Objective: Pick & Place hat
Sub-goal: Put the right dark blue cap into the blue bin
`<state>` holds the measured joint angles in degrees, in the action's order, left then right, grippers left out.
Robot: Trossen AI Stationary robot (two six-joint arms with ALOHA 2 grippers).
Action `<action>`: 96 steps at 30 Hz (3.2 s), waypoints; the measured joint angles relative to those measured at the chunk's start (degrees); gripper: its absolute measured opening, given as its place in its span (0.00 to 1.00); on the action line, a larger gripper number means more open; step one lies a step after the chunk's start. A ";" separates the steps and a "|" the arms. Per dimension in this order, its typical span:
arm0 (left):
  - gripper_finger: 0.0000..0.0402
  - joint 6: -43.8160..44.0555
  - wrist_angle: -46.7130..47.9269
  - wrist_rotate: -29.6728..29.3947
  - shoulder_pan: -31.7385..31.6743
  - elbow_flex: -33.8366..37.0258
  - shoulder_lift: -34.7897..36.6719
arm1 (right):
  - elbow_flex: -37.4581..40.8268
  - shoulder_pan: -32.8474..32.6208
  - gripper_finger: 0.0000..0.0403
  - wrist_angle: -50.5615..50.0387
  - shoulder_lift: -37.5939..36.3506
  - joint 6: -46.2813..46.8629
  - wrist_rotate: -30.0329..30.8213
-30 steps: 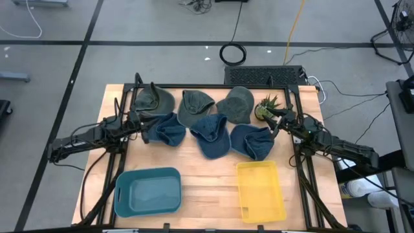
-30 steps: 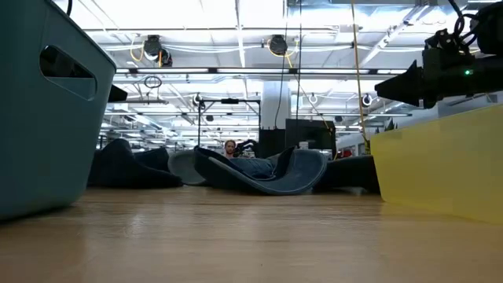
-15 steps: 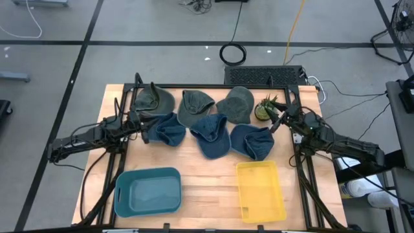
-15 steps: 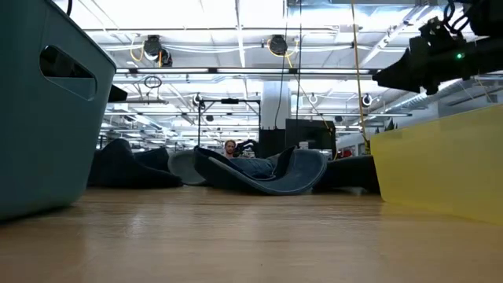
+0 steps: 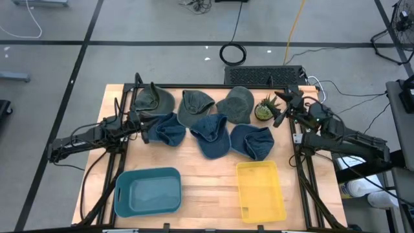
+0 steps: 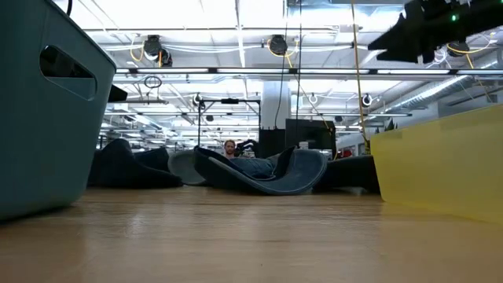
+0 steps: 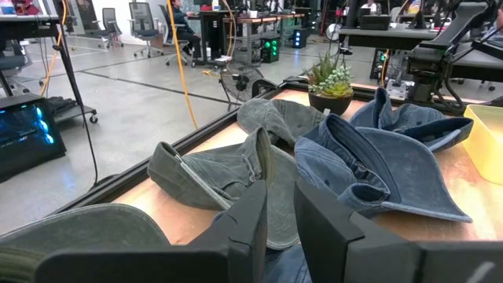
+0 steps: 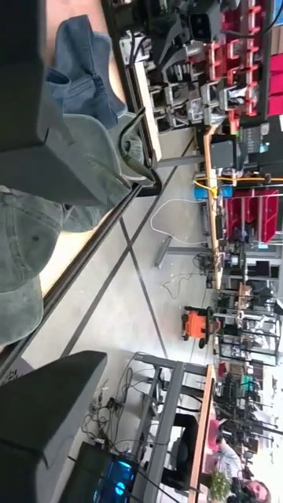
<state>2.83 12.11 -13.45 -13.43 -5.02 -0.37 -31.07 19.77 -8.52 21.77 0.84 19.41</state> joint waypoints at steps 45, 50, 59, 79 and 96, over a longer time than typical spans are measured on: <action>0.18 0.02 -0.01 -0.02 0.02 0.00 -0.01 | -49.33 -0.02 0.79 -42.68 26.40 21.02 -7.65; 0.18 0.02 0.01 -0.01 0.02 0.00 -0.01 | -51.52 -0.76 0.79 -45.79 28.33 27.86 -7.68; 0.18 0.01 0.00 0.00 0.02 0.00 -0.01 | -53.44 -9.25 0.79 -47.64 31.95 36.19 -7.31; 0.18 0.00 -0.01 -0.02 0.02 0.00 0.01 | -54.60 -18.64 0.79 -44.37 42.01 69.21 -7.53; 0.18 0.00 0.01 0.00 0.00 0.00 -0.01 | -54.60 -20.57 0.79 -41.16 47.37 77.75 -7.45</action>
<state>2.83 12.12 -13.45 -13.43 -5.02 -0.38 -85.67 -0.80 -49.68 69.14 78.59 11.97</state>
